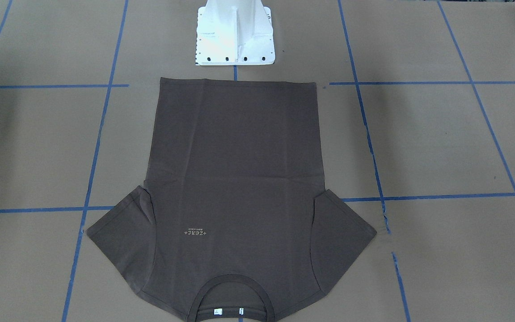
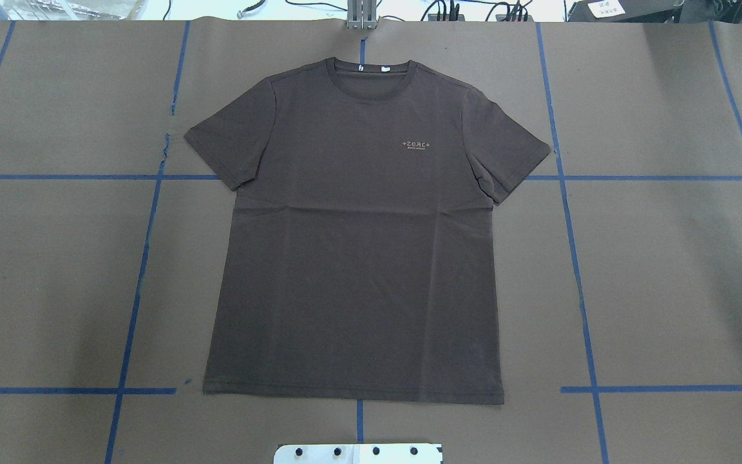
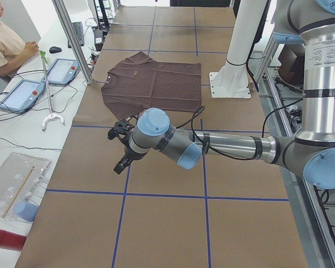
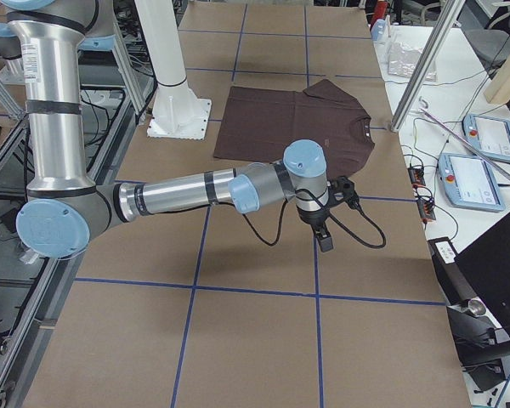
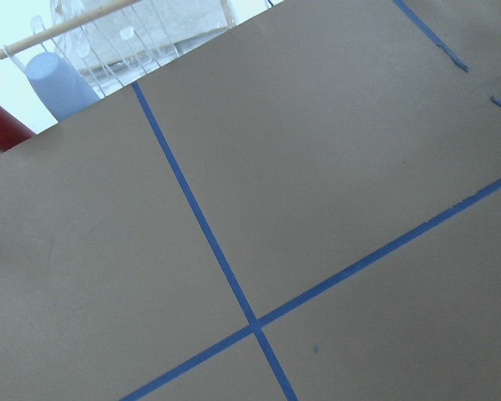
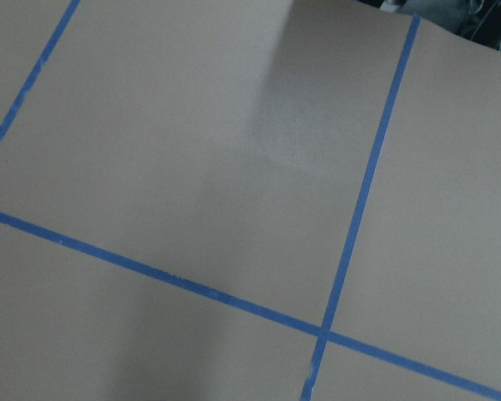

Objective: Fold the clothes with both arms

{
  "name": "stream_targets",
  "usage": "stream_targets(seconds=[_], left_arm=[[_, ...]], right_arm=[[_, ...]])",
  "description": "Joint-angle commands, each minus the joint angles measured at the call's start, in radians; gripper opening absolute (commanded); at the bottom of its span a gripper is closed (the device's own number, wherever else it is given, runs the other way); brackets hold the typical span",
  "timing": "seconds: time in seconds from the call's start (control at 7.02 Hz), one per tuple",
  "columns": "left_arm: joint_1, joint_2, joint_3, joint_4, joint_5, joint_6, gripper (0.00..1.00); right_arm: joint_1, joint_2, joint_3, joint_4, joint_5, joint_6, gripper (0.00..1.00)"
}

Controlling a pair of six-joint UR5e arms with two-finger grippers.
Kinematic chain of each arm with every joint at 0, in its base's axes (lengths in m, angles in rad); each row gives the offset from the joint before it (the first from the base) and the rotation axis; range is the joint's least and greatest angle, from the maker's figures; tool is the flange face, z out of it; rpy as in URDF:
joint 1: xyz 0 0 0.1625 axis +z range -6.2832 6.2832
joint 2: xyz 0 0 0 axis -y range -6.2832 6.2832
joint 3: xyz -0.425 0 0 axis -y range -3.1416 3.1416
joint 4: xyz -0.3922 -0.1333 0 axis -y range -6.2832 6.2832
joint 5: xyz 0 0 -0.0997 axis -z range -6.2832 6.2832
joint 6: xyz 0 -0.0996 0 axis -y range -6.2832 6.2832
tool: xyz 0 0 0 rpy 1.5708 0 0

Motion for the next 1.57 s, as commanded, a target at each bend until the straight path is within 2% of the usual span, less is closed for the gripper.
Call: stream_targets(seconds=[0.0,0.14,0.29,0.43,0.57,0.71,1.0,1.43], left_arm=[[0.001,-0.006,0.006,-0.045,-0.051,-0.037,1.0],[0.0,-0.004,0.007,-0.06,-0.115,-0.051,1.0],[0.001,0.003,0.006,-0.078,-0.117,-0.053,1.0],[0.0,0.006,0.004,-0.086,-0.117,-0.053,1.0],[0.001,0.006,0.0,-0.086,-0.116,-0.055,1.0],[0.002,0.006,0.001,-0.086,-0.114,-0.055,1.0],[0.002,0.006,0.001,-0.088,-0.113,-0.055,1.0],[0.003,0.005,0.004,-0.095,-0.111,-0.055,1.0]], right_arm=[[-0.112,0.098,-0.048,0.111,-0.004,0.238,1.0],[-0.218,0.173,-0.056,0.152,-0.028,0.438,1.0],[-0.353,0.209,-0.078,0.28,-0.113,0.668,1.0],[-0.474,0.246,-0.108,0.367,-0.252,0.859,0.97],[-0.539,0.331,-0.18,0.369,-0.328,0.949,0.84],[-0.578,0.394,-0.263,0.369,-0.391,0.971,0.81],[-0.604,0.416,-0.346,0.371,-0.412,0.973,0.77],[-0.658,0.418,-0.385,0.371,-0.456,0.973,0.72]])
